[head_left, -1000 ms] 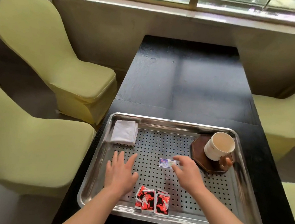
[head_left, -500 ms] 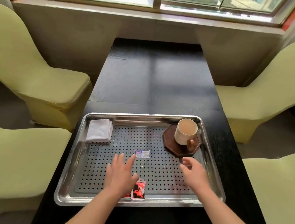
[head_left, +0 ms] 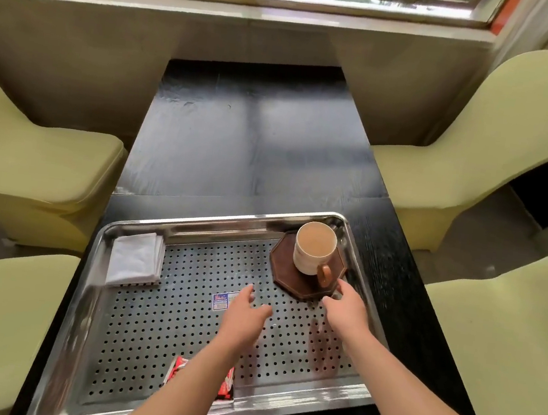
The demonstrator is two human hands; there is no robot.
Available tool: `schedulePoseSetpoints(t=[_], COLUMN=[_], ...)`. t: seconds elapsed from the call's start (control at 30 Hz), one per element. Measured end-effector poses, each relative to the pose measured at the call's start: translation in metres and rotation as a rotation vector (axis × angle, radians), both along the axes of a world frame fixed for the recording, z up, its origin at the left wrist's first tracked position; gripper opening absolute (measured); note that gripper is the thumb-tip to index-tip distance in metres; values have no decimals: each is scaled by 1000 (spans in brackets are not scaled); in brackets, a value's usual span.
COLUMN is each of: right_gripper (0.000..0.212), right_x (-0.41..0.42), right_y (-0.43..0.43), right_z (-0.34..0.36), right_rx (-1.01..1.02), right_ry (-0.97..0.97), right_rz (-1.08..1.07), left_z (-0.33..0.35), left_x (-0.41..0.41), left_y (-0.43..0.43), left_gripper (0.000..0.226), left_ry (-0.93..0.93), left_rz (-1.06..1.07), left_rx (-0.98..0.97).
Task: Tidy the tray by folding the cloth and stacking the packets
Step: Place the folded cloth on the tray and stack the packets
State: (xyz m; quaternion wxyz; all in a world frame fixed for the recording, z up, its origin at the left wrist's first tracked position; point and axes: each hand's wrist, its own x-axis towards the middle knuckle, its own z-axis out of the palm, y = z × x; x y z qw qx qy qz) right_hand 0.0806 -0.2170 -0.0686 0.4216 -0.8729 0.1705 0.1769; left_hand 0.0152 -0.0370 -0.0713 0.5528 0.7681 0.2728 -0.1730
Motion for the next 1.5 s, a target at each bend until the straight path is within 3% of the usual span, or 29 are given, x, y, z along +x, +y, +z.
schedulePoseSetpoints(t=[0.17, 0.3, 0.43, 0.9, 1.1, 1.33, 1.5], right_gripper=[55, 58, 55, 58, 60, 28, 27], right_x=[17, 23, 24, 21, 20, 18, 19], right_y=[-5, -7, -8, -13, -21, -8, 2], right_z=[-20, -33, -38, -36, -32, -21, -20], right_rx=[56, 29, 23, 52, 54, -48, -82], right_ry=[23, 12, -31, -89, -119, -371, -429], right_rz=[-56, -62, -72, -27, 10, 103, 104], left_z=[-8, -19, -27, -24, -22, -20, -22], left_x=[46, 68, 77, 69, 68, 70, 69], left_y=[-11, -15, -20, -22, -27, -25, -23], left_gripper=[77, 75, 32, 55, 52, 51, 51], left_ry=[34, 46, 12, -121, -138, -123, -117], left_rz=[142, 195, 198, 204, 158, 197, 212], left_rx=[-190, -224, -240, -337, -335, -353, -373])
